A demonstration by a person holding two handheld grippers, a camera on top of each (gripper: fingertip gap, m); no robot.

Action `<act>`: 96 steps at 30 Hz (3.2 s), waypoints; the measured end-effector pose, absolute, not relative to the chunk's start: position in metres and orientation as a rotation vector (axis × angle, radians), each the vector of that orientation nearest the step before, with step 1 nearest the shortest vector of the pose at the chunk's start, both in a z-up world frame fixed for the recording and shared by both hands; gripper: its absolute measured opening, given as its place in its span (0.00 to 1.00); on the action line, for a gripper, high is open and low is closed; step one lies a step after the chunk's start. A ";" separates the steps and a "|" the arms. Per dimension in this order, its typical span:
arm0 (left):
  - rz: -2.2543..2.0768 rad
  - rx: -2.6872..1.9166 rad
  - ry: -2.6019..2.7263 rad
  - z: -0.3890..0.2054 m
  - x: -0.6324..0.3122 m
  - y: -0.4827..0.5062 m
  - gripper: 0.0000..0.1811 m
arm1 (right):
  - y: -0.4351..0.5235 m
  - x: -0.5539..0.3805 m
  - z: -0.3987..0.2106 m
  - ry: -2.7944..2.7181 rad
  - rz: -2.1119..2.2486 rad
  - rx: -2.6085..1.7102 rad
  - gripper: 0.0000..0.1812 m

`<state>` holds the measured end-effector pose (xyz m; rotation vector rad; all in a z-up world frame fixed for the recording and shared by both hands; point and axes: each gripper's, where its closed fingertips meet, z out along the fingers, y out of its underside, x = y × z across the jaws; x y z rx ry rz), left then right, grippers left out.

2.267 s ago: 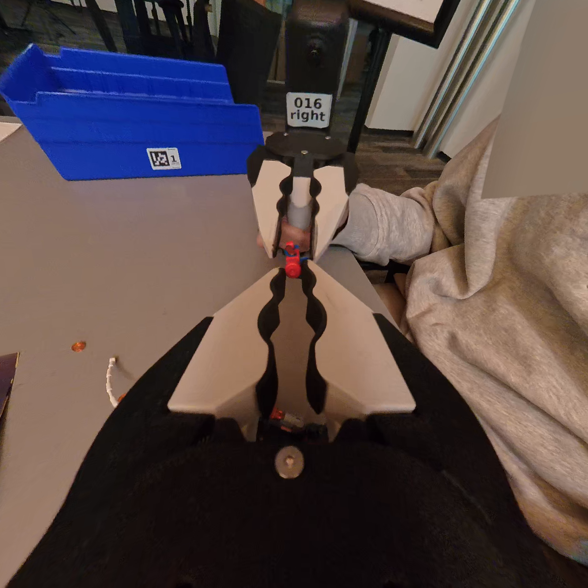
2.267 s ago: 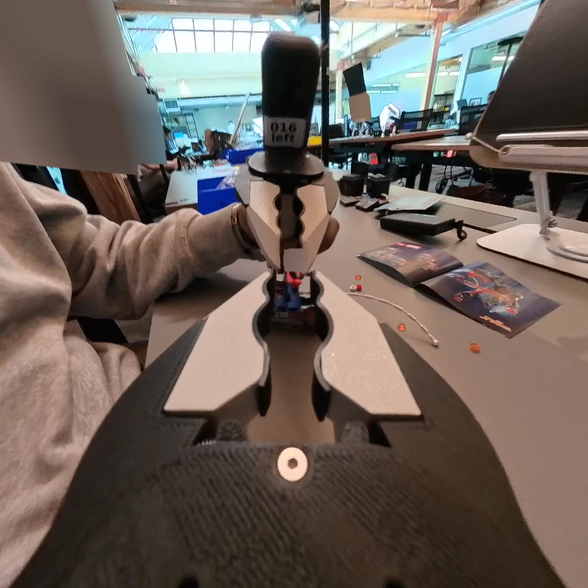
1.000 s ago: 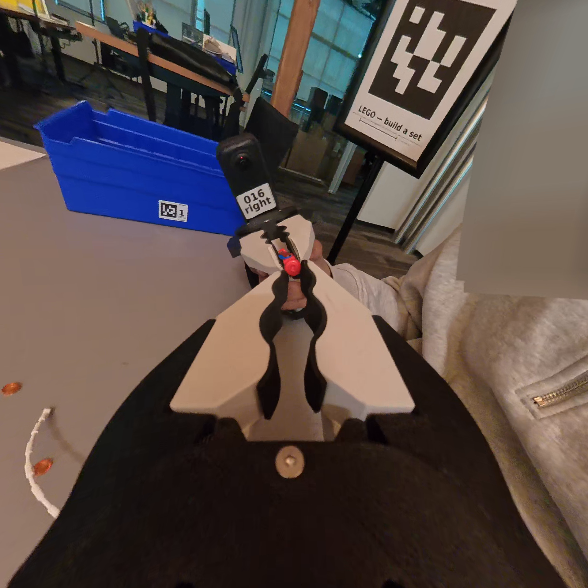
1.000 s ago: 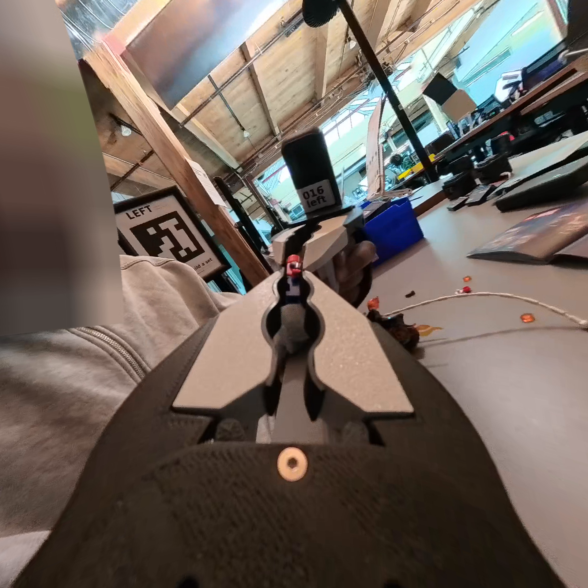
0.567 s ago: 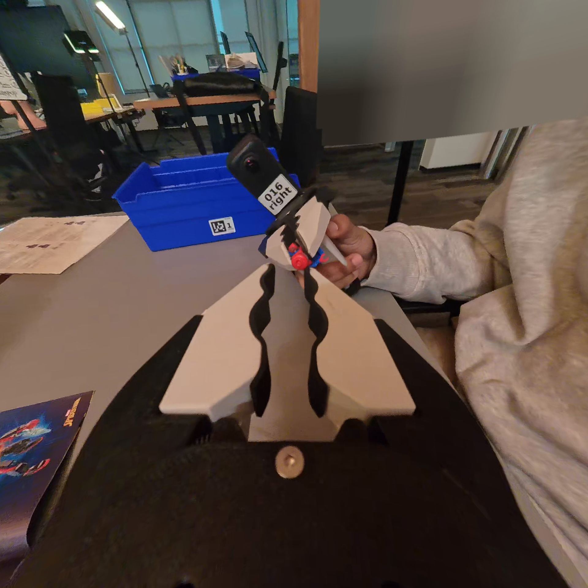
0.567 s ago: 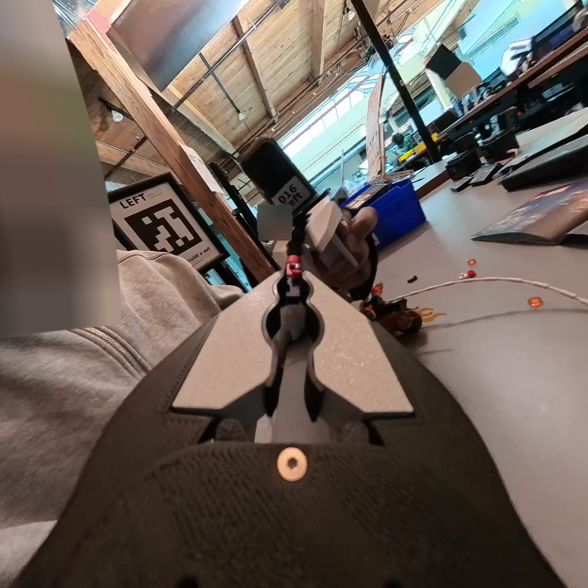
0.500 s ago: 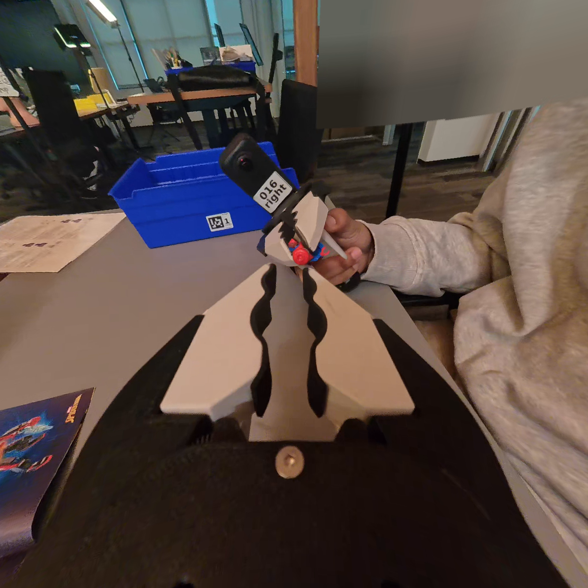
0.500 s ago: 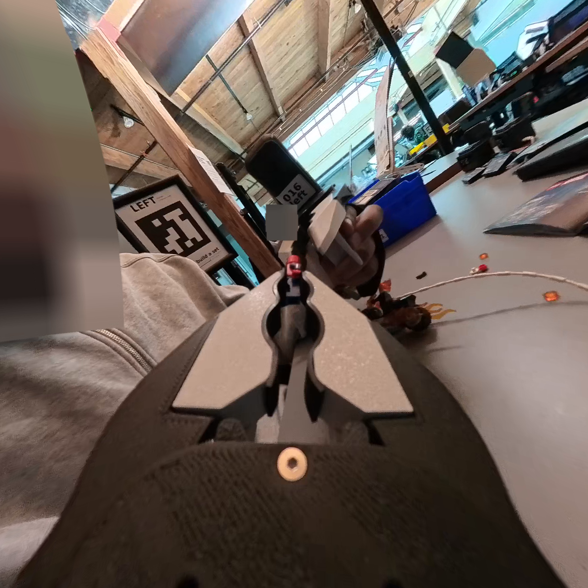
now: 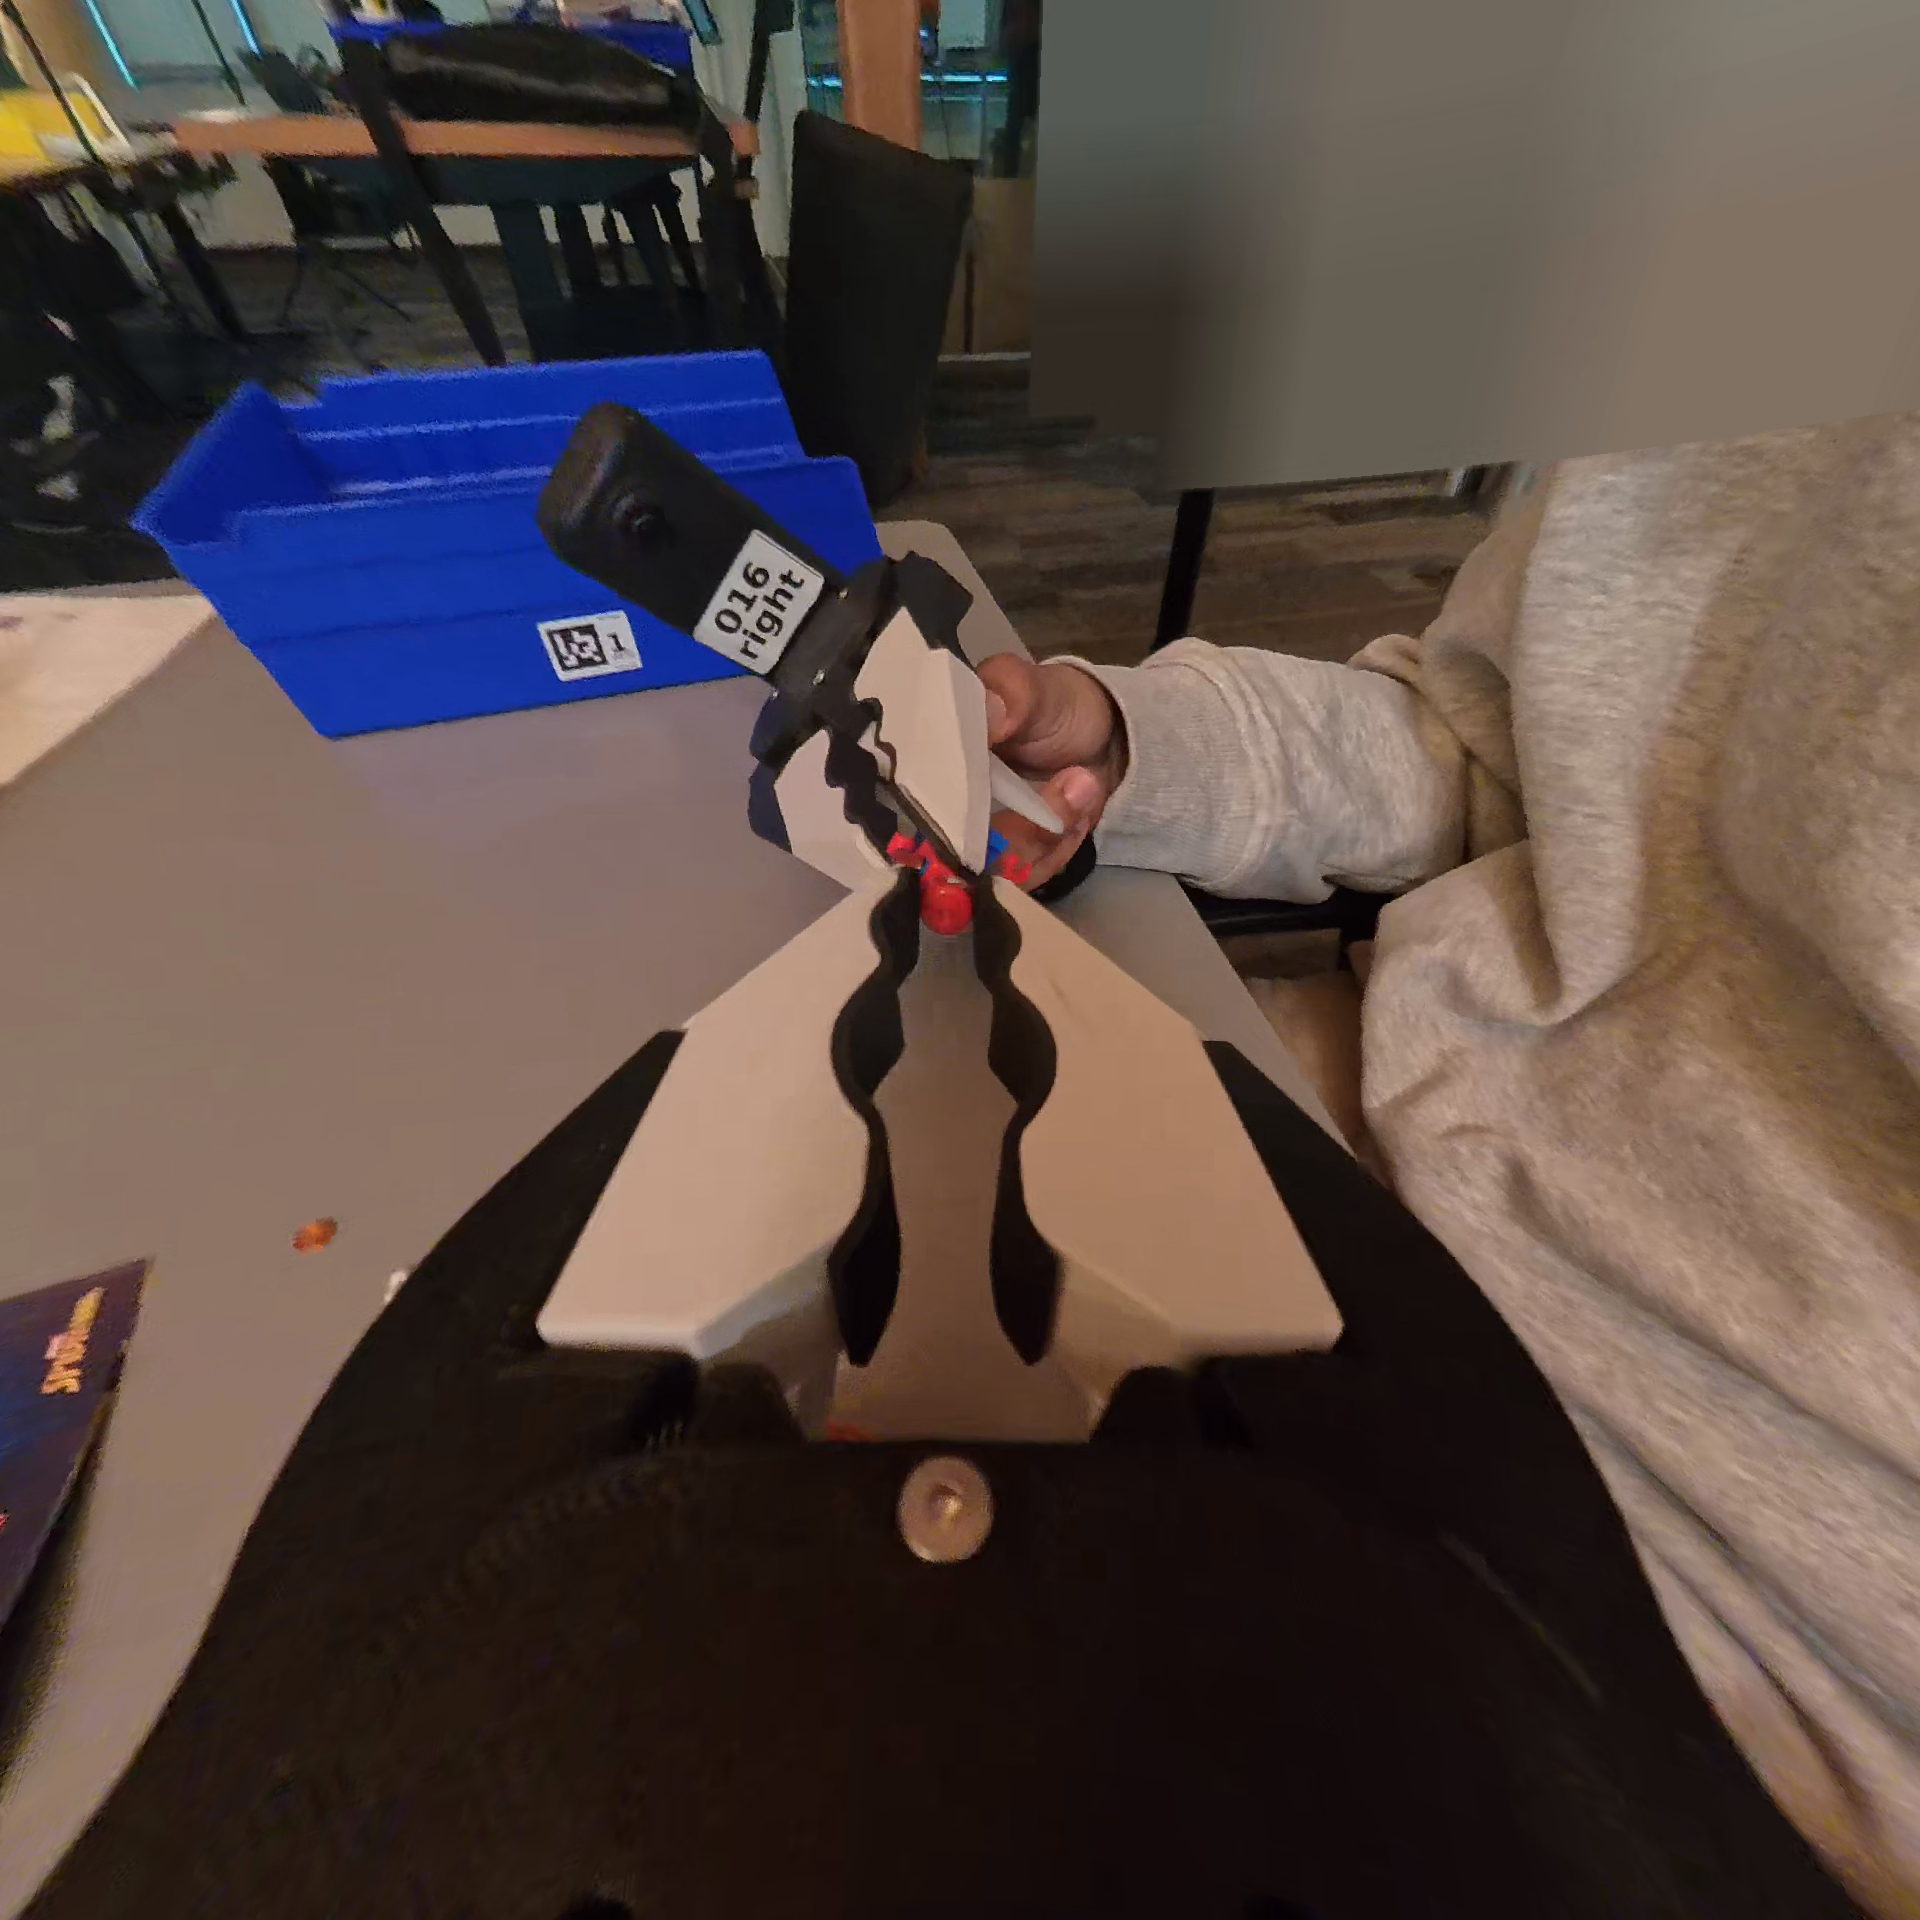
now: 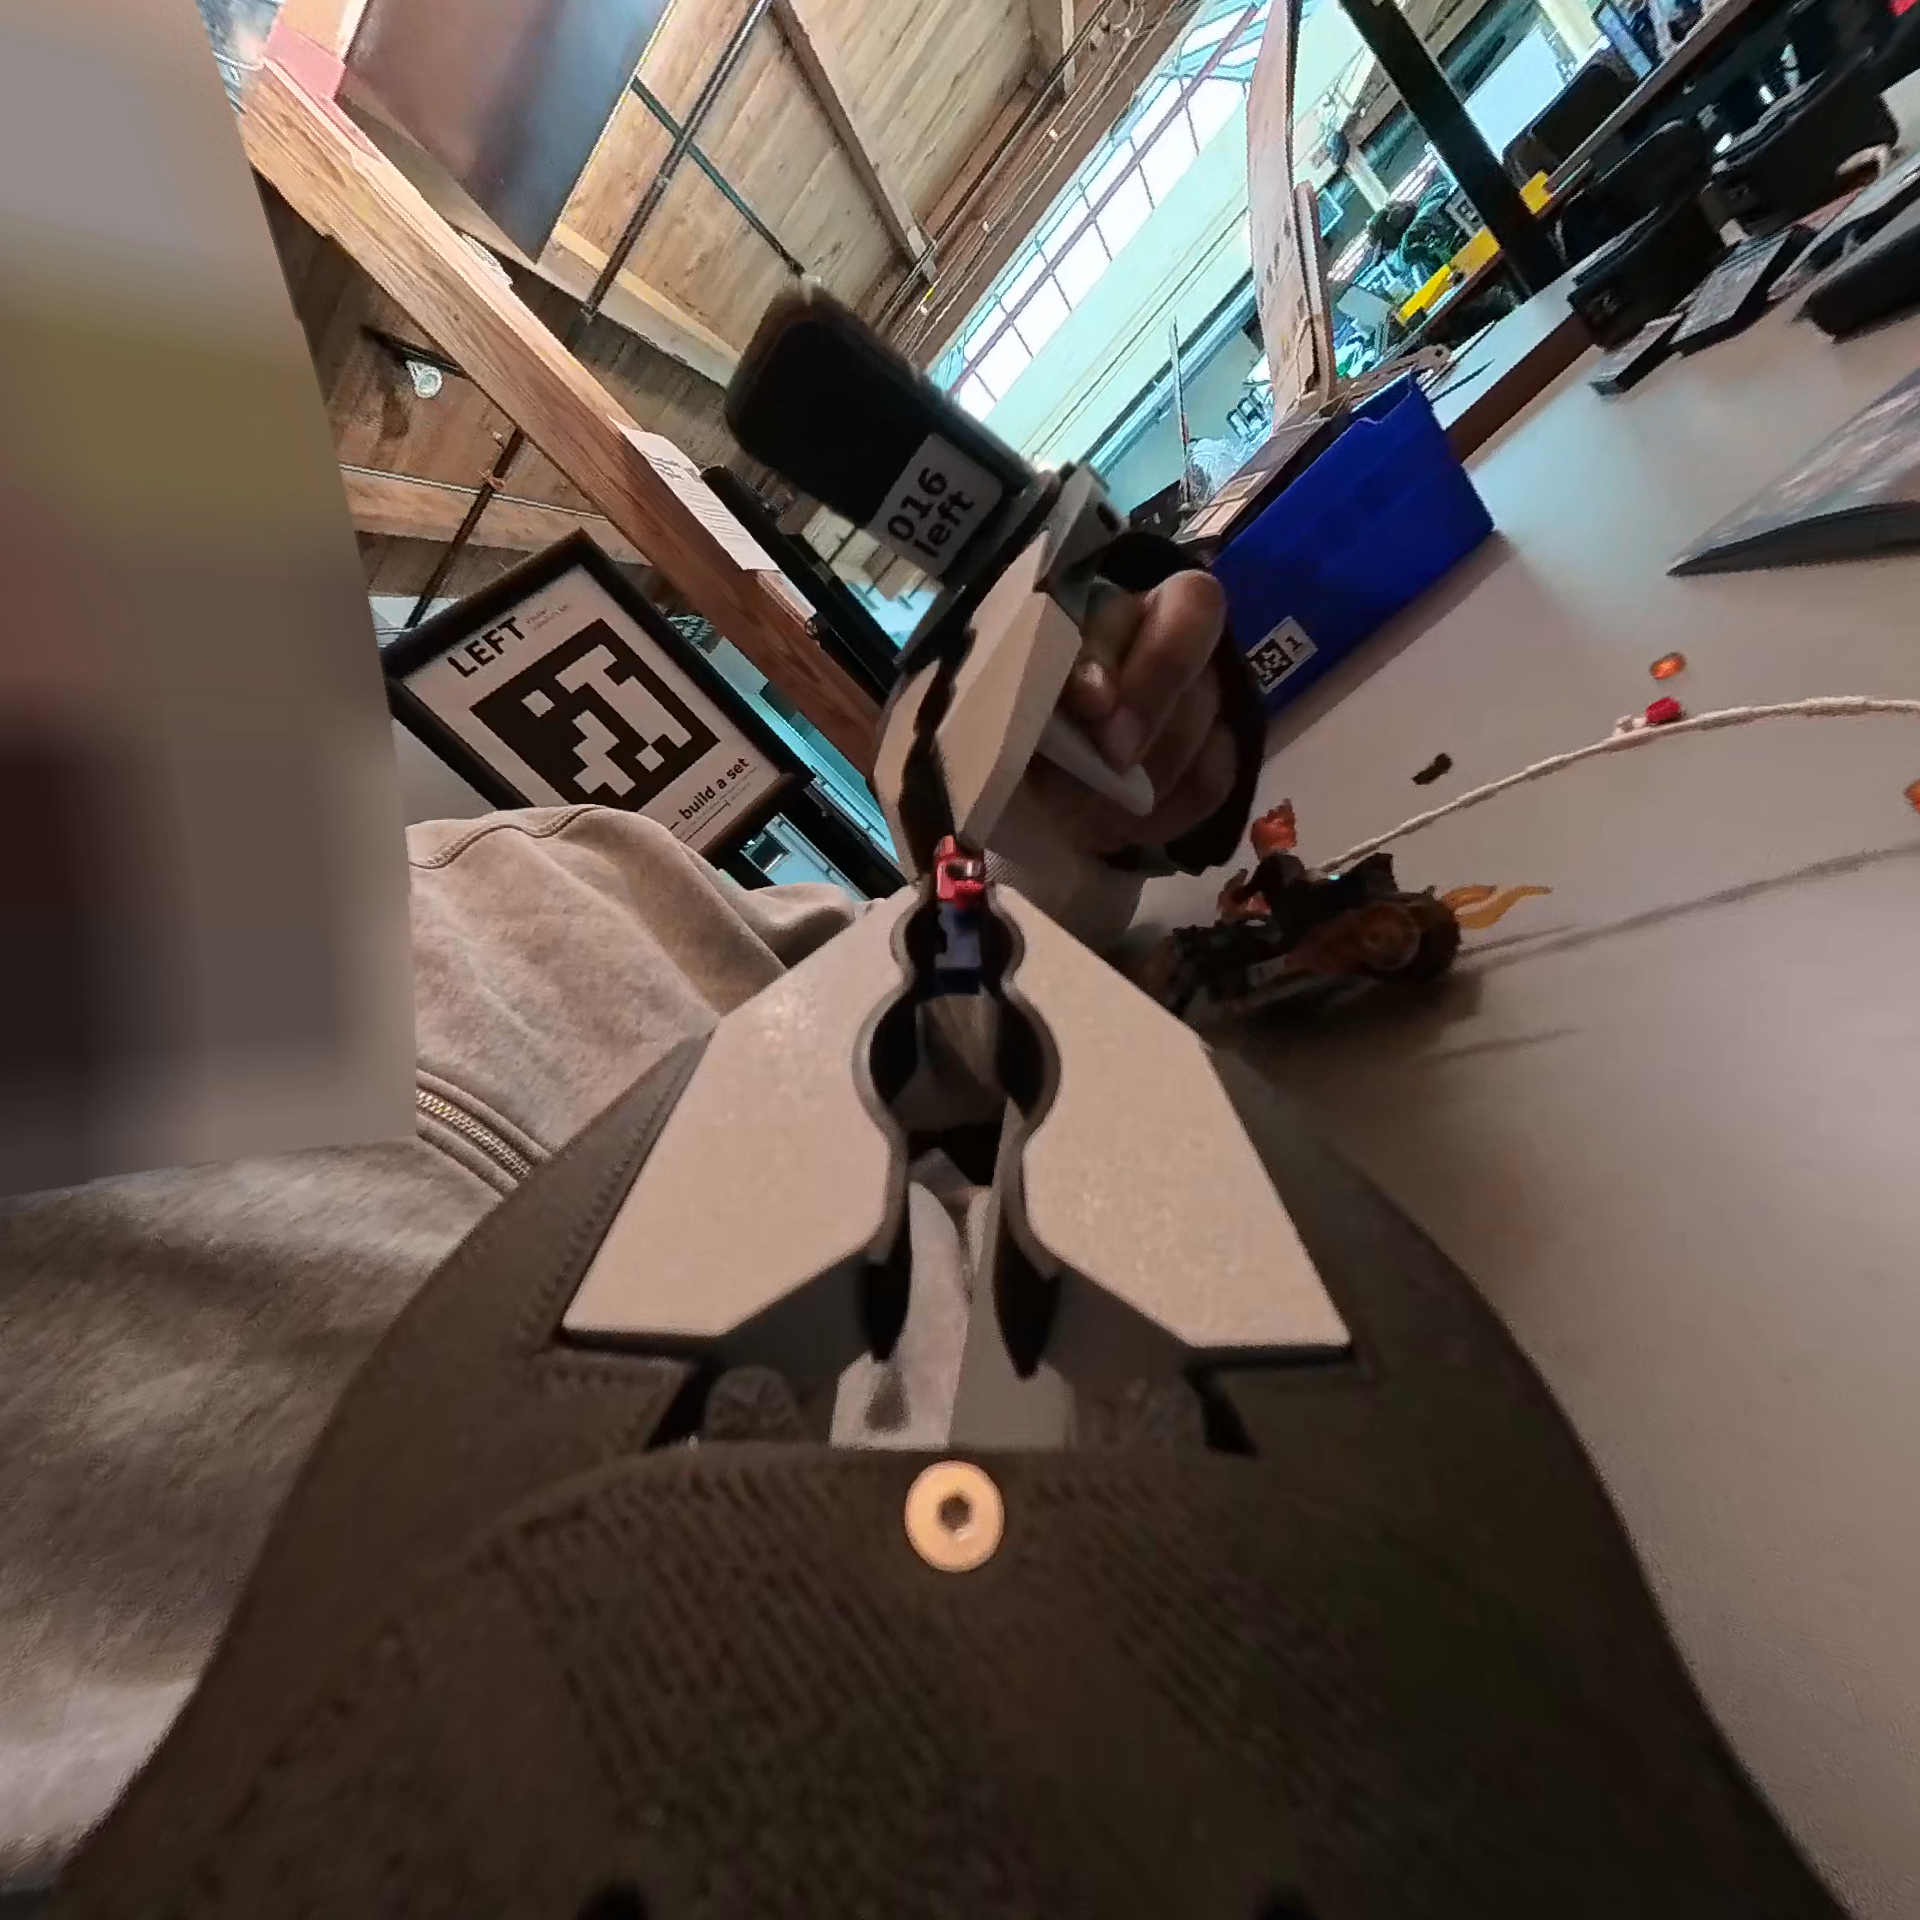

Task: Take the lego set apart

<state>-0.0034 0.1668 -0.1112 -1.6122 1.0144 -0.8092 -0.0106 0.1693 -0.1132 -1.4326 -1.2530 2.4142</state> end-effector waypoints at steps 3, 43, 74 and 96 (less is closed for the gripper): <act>-0.861 -1.659 0.949 -0.110 -0.004 0.172 0.04 | 0.174 -0.011 -0.112 -1.235 2.368 -1.421 0.03; -1.257 -1.658 0.620 -0.095 0.009 0.183 0.04 | 0.186 0.000 -0.095 -1.283 1.786 -1.111 0.03; -1.183 -1.584 0.535 -0.082 -0.010 0.193 0.05 | 0.207 0.011 -0.077 -1.041 2.133 -1.135 0.12; -1.153 -1.608 0.584 -0.091 -0.008 0.193 0.05 | 0.205 -0.005 -0.093 -1.103 2.003 -1.227 0.04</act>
